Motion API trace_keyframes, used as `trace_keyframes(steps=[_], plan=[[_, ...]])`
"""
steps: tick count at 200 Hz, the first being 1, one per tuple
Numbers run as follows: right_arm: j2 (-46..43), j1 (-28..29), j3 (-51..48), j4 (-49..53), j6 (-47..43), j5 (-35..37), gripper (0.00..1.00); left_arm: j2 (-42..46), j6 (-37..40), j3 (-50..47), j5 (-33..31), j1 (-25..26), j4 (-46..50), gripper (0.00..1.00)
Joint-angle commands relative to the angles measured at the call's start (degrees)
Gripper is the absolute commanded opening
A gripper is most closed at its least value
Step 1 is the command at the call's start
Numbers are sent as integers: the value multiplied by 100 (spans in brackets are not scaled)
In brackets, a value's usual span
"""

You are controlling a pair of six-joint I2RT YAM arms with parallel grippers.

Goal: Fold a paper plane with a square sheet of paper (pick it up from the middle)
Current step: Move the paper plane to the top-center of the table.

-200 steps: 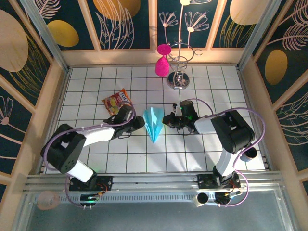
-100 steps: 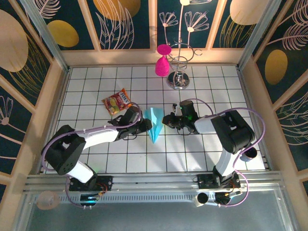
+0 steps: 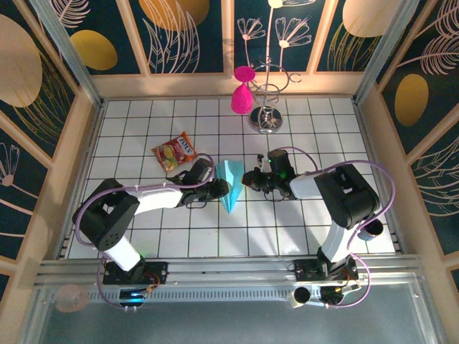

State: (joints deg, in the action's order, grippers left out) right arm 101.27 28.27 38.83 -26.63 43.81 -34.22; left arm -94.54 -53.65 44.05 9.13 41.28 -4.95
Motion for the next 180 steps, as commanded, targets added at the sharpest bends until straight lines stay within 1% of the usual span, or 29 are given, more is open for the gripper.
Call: trace_keyframes(steps=[1,63,82,130,180], plan=[[84,-14,26,-75,-4,-85,0,-39,-103,86,133,59,-59,36],[113,-8,28,-99,16,-101,0,-88,-251,125,143,230,-164,39],[109,0,27,-96,15,-103,0,-124,-244,168,116,266,-155,41],[150,-3,11,-125,26,-102,0,-315,-173,394,-74,402,92,45],[188,1,15,-127,21,-112,0,-308,-89,442,-78,456,94,52]])
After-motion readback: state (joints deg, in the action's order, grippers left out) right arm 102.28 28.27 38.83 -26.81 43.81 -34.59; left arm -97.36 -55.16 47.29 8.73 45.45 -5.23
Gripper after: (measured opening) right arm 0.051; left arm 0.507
